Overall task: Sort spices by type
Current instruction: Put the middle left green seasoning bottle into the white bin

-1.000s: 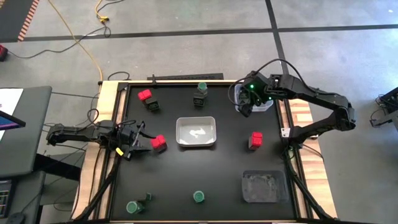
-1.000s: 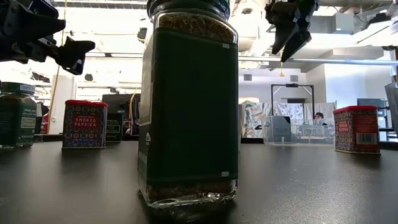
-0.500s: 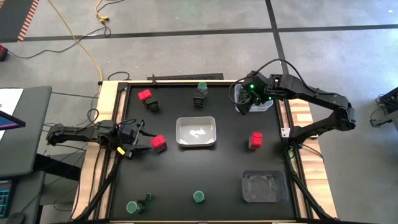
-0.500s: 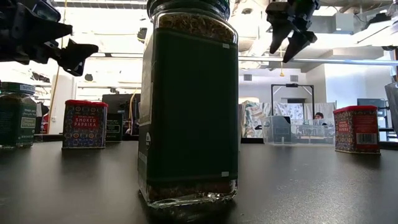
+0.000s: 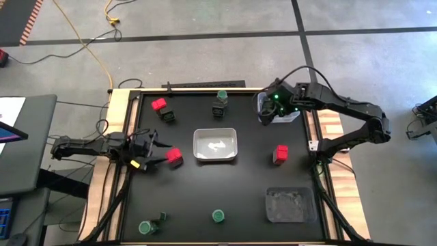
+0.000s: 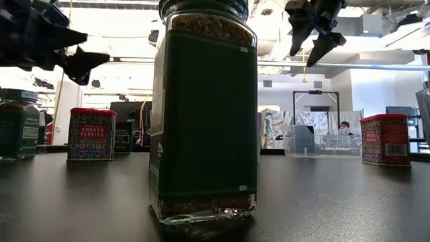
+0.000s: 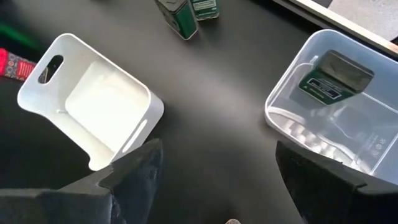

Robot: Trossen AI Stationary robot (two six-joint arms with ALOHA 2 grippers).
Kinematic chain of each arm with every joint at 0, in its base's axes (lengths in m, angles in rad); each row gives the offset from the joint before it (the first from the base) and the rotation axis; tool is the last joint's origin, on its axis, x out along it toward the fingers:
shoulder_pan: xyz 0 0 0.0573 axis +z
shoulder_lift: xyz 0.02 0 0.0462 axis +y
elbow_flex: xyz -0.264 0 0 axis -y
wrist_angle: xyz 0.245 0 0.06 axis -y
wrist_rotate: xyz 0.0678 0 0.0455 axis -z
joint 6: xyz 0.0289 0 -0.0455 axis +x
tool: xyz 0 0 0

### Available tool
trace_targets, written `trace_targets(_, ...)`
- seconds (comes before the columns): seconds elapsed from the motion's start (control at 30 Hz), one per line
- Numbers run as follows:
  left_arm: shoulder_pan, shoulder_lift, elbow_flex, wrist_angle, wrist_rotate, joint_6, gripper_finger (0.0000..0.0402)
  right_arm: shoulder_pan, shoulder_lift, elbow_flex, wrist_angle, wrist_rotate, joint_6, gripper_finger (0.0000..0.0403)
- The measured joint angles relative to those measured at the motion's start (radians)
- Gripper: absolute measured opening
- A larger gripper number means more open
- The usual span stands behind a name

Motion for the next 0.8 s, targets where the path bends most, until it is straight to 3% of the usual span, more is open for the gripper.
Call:
trace_targets(0.4, 0.0, 0.041, 0.175, -0.046, -0.35, -0.097, 0.0259, 0.038, 0.0, 0.0, 0.0, 0.0, -0.02, 0.034)
trace_targets(0.57, 0.0, 0.185, 0.293, -0.202, -0.478, -0.111, 0.0252, 0.038, 0.0, 0.0, 0.0, 0.001, -0.048, 0.034)
trace_targets(0.8, 0.0, 0.426, 0.425, -0.203, -0.551, -0.138, 0.0235, 0.043, 0.0, 0.0, -0.059, 0.004, -0.109, 0.034)
